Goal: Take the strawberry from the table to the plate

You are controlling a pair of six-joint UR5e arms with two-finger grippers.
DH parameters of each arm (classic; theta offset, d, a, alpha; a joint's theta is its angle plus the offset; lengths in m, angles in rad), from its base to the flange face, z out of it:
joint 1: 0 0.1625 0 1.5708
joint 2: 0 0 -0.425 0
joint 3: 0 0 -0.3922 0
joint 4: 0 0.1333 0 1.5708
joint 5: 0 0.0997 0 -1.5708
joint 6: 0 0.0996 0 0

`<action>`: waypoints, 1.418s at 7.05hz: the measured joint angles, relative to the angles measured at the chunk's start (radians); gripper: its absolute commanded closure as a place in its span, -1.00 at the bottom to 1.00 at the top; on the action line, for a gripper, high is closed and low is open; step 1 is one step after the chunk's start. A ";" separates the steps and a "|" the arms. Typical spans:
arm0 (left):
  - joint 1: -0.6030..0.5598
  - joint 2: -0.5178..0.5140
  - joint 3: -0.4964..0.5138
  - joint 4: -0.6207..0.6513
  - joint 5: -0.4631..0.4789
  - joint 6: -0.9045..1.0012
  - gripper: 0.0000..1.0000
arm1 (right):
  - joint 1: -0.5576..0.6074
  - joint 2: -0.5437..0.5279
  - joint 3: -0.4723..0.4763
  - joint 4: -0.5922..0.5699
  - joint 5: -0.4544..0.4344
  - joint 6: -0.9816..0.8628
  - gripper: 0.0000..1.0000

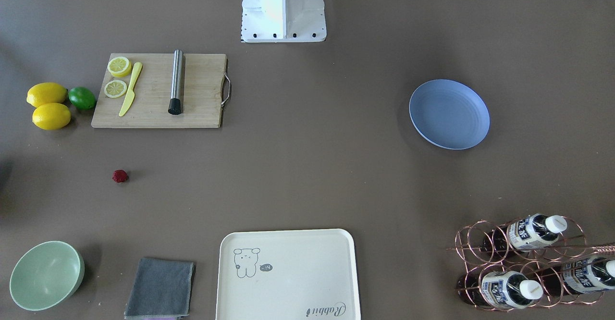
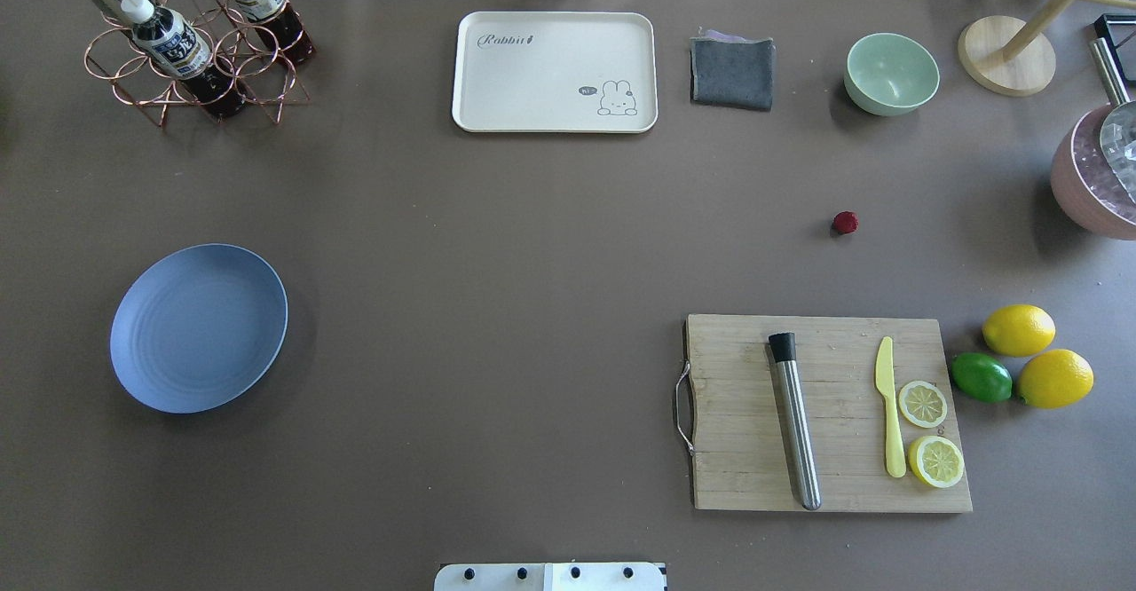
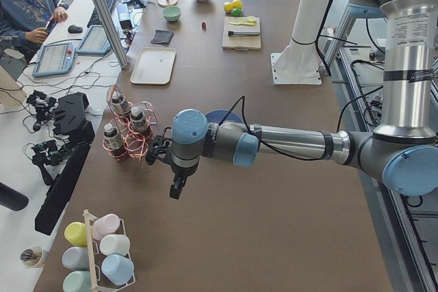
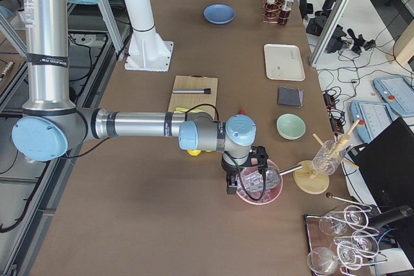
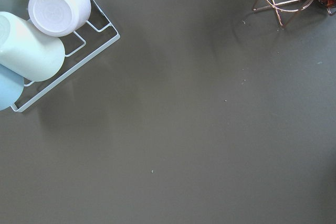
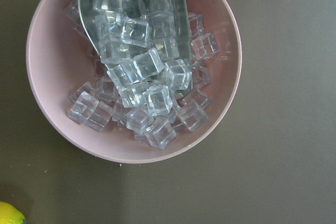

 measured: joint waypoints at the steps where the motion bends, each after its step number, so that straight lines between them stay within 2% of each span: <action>1: 0.000 -0.003 0.003 -0.019 -0.057 -0.001 -0.96 | 0.000 0.002 0.000 0.000 0.000 0.000 -0.99; 3: 0.017 -0.021 0.001 -0.099 -0.123 -0.056 -0.98 | -0.004 0.013 0.023 0.000 0.001 0.002 -0.99; 5: 0.091 -0.030 0.011 -0.218 -0.128 -0.173 -0.96 | -0.036 0.030 0.094 0.000 -0.004 0.028 -0.99; 7: 0.251 -0.008 0.036 -0.374 -0.033 -0.395 -0.95 | -0.095 0.051 0.137 0.001 -0.029 0.111 -0.99; 8: 0.344 -0.001 0.076 -0.491 0.025 -0.516 -0.95 | -0.115 0.054 0.148 0.003 -0.042 0.134 -0.99; 10: 0.479 -0.005 0.184 -0.736 0.064 -0.715 -0.95 | -0.125 0.047 0.148 0.038 -0.047 0.146 -0.99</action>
